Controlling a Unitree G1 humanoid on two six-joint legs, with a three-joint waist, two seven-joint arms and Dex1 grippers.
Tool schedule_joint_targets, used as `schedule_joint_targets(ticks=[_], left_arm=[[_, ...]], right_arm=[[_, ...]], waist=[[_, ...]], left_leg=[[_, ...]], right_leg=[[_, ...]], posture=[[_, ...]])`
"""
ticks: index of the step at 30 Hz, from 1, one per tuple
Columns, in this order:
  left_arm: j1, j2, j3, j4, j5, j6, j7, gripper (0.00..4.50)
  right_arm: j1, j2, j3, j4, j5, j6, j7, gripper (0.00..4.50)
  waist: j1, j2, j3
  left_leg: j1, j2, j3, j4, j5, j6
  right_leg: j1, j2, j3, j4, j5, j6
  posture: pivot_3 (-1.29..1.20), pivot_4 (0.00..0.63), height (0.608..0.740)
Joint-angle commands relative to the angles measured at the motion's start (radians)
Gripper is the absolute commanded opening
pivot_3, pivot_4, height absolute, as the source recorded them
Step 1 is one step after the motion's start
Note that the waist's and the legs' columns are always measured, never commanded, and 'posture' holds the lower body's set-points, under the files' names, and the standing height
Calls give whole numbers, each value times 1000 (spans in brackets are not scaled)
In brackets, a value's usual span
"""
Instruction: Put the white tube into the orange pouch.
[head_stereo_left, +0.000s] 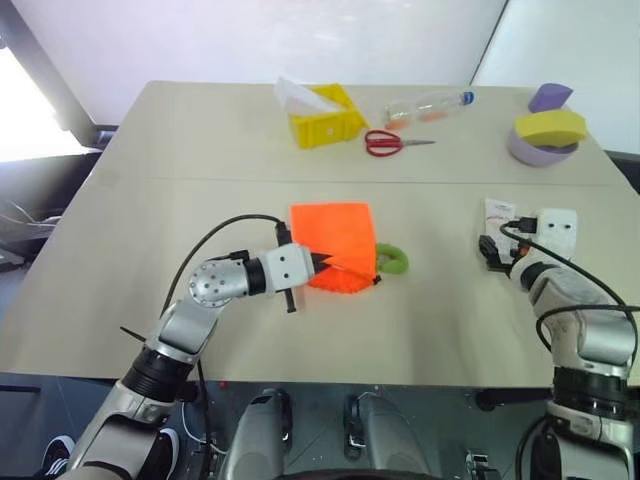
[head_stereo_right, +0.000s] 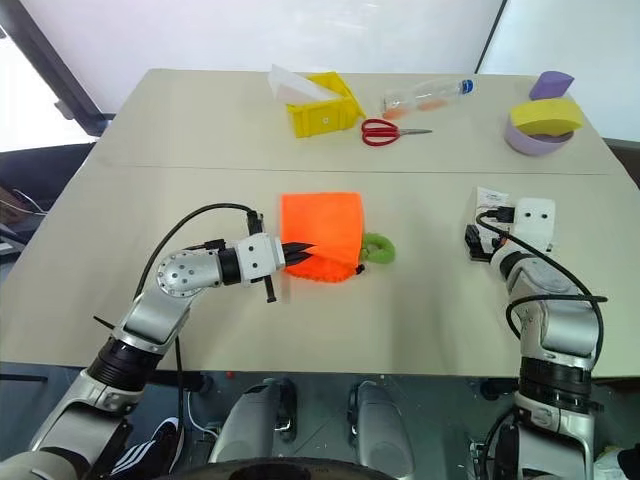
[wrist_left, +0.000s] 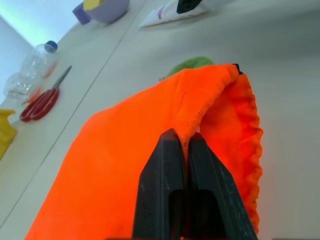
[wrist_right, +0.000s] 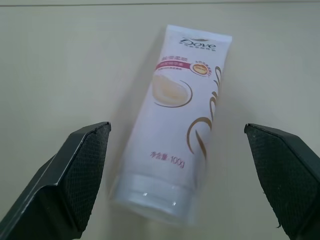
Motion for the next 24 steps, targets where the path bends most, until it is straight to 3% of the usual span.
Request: schedule_joint_targets(ticks=[1,3,6,9,13,19,24], left_arm=[[3,3,3,-42,2,-8,8,0],[4,4,3,-45,3,-7,9,0],[5,6,5,-53,1,-1,10,0],[6,6,4,-57,1,3,12,0],[2,2,2,-52,-2,4,13,0],[-8,-7,2,-38,-6,-2,12,0],[-11,-9,0,-33,-8,-4,8,0]], right_arm=[[-36,-7,-22,34,8,14,-6,3969],[-39,-8,-24,54,9,27,-7,3283],[-30,-10,-19,51,13,39,3,1757],[-22,-16,-13,30,17,40,18,1287],[0,-49,3,-38,55,-4,126,17],[70,-133,25,-45,19,-38,190,17],[73,-115,67,-67,29,-24,199,17]], waist=[[1,0,0],[3,0,0],[2,0,0],[2,0,0],[2,0,0],[3,0,0],[3,0,0]], left_leg=[[0,0,0,0,0,0],[0,0,0,0,0,0],[0,0,0,0,0,0],[0,0,0,1,0,0],[0,0,-1,1,0,0],[0,0,0,0,0,0],[0,0,0,0,0,0]], right_leg=[[0,0,0,0,0,0],[0,0,0,0,0,0],[0,0,0,0,0,1],[1,-1,0,-1,-1,2],[1,-1,0,-1,-3,2],[1,-1,0,-1,-3,2],[1,-1,0,-2,-3,2]], posture=[[0,150,740],[0,150,740],[0,150,740],[0,150,740],[0,150,740],[0,150,740],[0,150,740]])
